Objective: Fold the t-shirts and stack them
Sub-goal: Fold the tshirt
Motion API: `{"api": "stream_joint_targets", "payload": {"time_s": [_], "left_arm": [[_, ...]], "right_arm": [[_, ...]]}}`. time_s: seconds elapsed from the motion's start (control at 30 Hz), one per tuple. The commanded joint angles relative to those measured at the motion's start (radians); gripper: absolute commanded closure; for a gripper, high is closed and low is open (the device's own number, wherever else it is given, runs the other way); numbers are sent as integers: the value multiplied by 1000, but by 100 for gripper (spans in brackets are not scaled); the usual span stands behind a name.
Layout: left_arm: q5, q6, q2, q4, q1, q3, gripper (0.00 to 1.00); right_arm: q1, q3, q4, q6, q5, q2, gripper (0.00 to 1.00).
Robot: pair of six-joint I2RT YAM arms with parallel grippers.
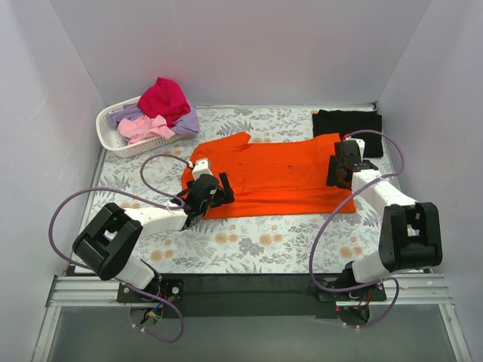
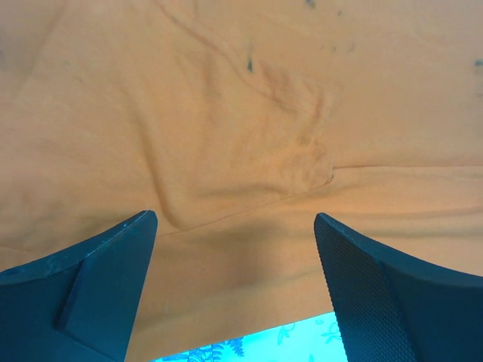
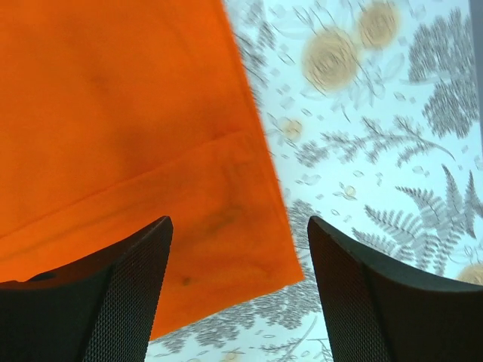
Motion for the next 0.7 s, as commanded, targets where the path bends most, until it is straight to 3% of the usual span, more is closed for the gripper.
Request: {"api": "stream_joint_targets", "payload": {"time_s": [0.0,0.33,0.5,0.67], "left_arm": [[-69,45,-76,-81,4,88,20],[-82,165,213,-1,10,358,18],[-55,174,306,31,14,371,18],[-59,150,310,66,20,285,18]], "right_arm": [[35,72,18,-51,-116,-57,34],[48,64,202,-54,-314,99,34],[68,35,208,-37,-330,128,35],[90,-2,220,-31,-376,136,35]]}}
